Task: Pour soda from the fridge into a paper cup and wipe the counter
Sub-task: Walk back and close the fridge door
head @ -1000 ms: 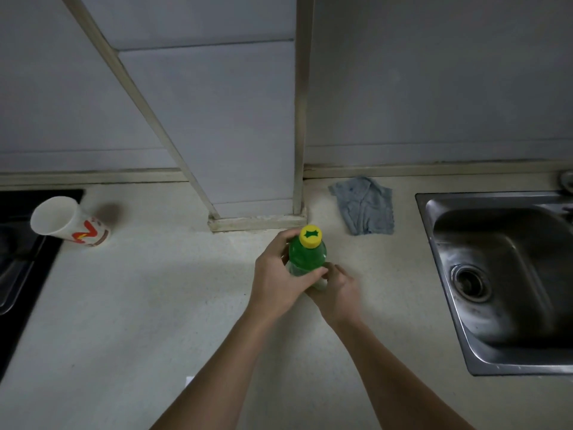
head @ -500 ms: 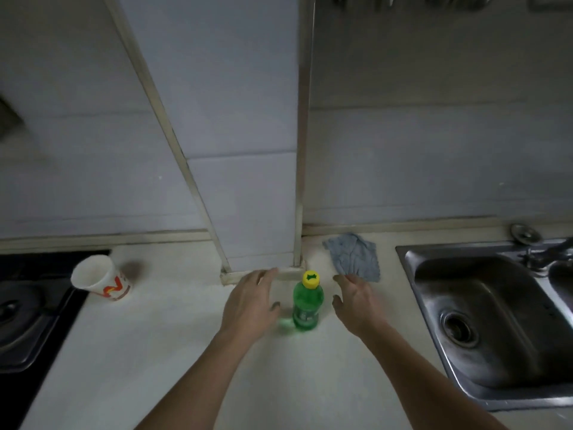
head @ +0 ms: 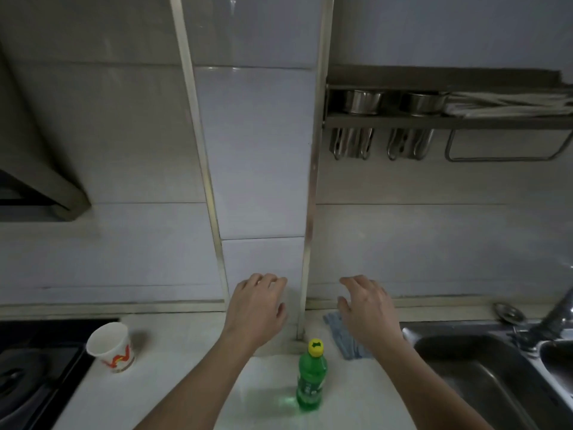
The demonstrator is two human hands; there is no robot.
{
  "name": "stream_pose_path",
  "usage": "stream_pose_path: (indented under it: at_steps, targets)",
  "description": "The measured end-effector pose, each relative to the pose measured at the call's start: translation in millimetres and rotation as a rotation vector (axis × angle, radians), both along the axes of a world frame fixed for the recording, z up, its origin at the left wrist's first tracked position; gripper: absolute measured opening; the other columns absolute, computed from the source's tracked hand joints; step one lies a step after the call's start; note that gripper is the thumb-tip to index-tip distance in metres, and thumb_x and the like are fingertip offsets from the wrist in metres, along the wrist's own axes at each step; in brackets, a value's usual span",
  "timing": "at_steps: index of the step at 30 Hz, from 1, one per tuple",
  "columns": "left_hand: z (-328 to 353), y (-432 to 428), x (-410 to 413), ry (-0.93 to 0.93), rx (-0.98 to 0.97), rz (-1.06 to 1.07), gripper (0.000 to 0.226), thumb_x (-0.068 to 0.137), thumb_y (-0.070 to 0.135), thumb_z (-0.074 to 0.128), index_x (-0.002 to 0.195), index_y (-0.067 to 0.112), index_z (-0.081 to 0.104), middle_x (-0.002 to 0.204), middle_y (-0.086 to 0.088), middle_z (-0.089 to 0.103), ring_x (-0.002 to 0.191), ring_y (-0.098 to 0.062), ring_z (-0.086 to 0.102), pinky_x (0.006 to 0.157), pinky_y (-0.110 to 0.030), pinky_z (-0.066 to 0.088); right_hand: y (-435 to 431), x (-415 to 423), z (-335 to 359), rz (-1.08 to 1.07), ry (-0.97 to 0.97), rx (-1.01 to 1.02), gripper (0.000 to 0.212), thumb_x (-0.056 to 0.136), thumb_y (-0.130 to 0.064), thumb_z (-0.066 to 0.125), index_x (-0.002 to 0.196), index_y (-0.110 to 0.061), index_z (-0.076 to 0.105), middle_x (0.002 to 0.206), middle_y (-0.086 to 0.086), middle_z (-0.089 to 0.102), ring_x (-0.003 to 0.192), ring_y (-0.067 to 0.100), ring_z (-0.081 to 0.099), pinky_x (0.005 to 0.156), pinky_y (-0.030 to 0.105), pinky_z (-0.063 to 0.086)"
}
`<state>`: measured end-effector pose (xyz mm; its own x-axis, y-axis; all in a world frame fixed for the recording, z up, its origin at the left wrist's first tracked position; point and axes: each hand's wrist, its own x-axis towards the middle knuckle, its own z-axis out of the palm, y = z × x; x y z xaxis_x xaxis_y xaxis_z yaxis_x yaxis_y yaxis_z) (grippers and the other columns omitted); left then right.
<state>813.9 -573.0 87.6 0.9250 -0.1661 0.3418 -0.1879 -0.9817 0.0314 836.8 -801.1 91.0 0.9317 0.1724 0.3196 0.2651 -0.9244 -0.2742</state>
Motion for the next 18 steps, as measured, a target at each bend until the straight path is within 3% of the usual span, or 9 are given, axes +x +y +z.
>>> stream_pose_path:
  at_steps: [6, 11, 18]
  targets:
    - [-6.8, 10.9, -10.2, -0.04, -0.001, -0.002, 0.043, 0.078, 0.039, 0.064, 0.116, 0.02, 0.067, 0.109, 0.002, 0.07, 0.094, -0.023, 0.065, 0.077, -0.038, 0.054, 33.3, -15.4, -7.2, 0.035, -0.052, 0.001, 0.028, 0.08, -0.021, 0.061, 0.107, -0.017, 0.068, 0.102, 0.004, 0.067, 0.089, 0.028, 0.062, 0.077, 0.037, 0.051]
    - [-12.0, 35.0, -32.7, -0.064, -0.037, 0.068, 0.045, 0.078, 0.042, 0.055, 0.115, 0.02, 0.067, 0.107, 0.001, 0.07, 0.093, -0.025, 0.064, 0.075, -0.038, 0.053, 65.7, -28.4, -8.3, 0.143, -0.04, 0.013, 0.039, 0.083, -0.031, 0.049, 0.115, -0.017, 0.066, 0.107, 0.006, 0.067, 0.095, 0.03, 0.061, 0.081, 0.041, 0.052]
    - [3.4, 79.8, -91.4, -0.032, -0.031, 0.315, 0.047, 0.078, 0.043, 0.049, 0.115, 0.021, 0.066, 0.107, 0.0, 0.07, 0.094, -0.028, 0.064, 0.072, -0.04, 0.052, 119.8, -46.3, -4.4, 0.345, -0.053, 0.042, 0.037, 0.085, -0.026, 0.064, 0.121, -0.015, 0.065, 0.111, 0.009, 0.067, 0.1, 0.032, 0.062, 0.085, 0.043, 0.052]
